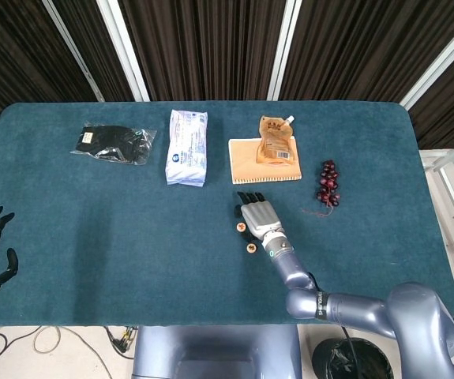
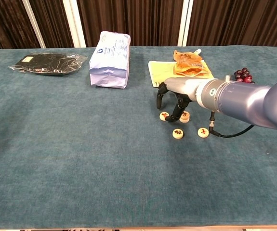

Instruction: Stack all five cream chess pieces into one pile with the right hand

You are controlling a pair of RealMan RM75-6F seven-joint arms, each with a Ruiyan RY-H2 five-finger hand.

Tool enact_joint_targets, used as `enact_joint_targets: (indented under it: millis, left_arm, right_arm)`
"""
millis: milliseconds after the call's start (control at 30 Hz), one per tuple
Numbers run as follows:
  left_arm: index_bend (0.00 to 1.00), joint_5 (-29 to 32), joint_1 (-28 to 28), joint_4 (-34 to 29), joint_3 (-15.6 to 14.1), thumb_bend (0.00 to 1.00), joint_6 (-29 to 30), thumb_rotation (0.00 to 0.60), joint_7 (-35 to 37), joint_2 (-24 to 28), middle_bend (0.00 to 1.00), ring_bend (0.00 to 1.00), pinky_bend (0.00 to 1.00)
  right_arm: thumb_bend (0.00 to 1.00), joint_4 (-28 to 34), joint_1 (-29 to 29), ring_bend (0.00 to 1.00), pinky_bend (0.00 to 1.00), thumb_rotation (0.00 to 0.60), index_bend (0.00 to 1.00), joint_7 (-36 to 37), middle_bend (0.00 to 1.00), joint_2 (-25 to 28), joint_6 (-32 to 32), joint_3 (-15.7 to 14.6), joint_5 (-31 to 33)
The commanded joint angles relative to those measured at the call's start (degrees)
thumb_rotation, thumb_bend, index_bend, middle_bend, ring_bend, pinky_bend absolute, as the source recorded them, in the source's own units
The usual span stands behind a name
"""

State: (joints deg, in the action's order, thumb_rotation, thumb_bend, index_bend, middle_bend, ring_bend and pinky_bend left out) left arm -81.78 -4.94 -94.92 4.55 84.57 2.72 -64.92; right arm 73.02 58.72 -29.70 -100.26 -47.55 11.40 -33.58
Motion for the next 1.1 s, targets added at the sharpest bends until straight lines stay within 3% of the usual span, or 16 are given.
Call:
enact_joint_targets:
  millis: [33,333,1100]
  left_arm:
    - [0.13,0.03,0.00,0.01,0.02,0.62,0.01,0.600,0.01,0.01,0.00,0.00,0.00]
    - [0.13,-0.05,-0.01,0.05,0.00,0.62,0.05,0.600,-0.09,-0.06,0.00,0.00,0.00]
    - [0.13,-0.05,-0.01,0.05,0.00,0.62,0.02,0.600,0.20,-0.04,0.00,0.00,0.00]
  right_arm:
    - [0.41,-0.46,-0.22,0.00,0.00,0.600,0.41,0.02,0.00,-0.29,-0.16,-0.08,-0.12]
    - [0.41,-0.33,-1.25,0.00,0.00,0.600,0.46,0.81,0.00,-0.38,-0.68,-0.21,-1.84]
    - [0.41,-0.62,-2.36,0.00,0.00,0.600,0.46,1.48,0.00,-1.24,-0.35,0.03,-3.92]
